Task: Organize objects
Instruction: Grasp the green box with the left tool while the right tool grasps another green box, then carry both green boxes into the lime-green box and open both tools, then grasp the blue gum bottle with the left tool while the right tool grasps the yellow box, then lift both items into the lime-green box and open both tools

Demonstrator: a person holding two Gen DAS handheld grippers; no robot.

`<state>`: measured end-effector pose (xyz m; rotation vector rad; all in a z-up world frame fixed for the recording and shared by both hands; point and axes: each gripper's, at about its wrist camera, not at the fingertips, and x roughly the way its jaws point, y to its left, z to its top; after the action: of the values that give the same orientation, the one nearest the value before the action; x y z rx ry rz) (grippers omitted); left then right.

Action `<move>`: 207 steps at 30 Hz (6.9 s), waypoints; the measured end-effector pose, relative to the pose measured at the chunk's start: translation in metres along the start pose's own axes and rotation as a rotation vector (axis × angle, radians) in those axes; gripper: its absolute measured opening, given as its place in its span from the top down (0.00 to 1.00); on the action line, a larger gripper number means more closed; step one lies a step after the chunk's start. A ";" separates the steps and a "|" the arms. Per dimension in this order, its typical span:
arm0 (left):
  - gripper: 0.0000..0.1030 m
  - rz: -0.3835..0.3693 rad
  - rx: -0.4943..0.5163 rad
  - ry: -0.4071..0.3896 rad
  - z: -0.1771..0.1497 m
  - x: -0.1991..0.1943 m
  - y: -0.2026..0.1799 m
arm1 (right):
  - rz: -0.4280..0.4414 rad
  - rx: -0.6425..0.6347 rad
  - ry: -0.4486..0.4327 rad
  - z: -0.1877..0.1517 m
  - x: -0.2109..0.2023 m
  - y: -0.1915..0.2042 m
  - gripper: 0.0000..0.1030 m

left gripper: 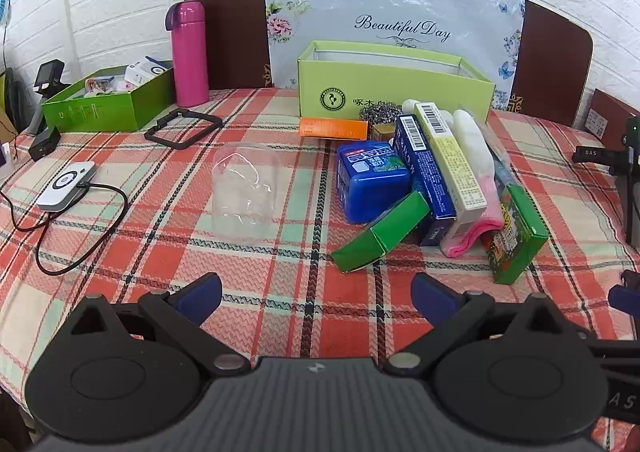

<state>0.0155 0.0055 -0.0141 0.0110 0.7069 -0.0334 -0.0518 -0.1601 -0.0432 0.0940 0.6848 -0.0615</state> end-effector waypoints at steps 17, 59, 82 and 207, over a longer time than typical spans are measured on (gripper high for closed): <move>0.01 -0.089 0.045 -0.047 0.019 0.025 -0.004 | 0.060 -0.067 -0.017 0.012 0.027 0.003 0.12; 0.83 -0.406 -0.071 -0.060 0.214 0.091 0.003 | 0.178 -0.194 -0.190 0.234 0.101 -0.012 0.82; 0.38 -0.321 -0.050 0.101 0.250 0.270 -0.012 | 0.121 -0.174 0.042 0.261 0.297 -0.012 0.38; 0.40 -0.410 -0.063 -0.088 0.111 0.027 0.032 | 0.399 -0.199 -0.075 0.143 0.016 -0.012 0.81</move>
<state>0.1088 0.0340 0.0526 -0.1949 0.6130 -0.4016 0.0496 -0.1879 0.0559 0.0353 0.5837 0.3839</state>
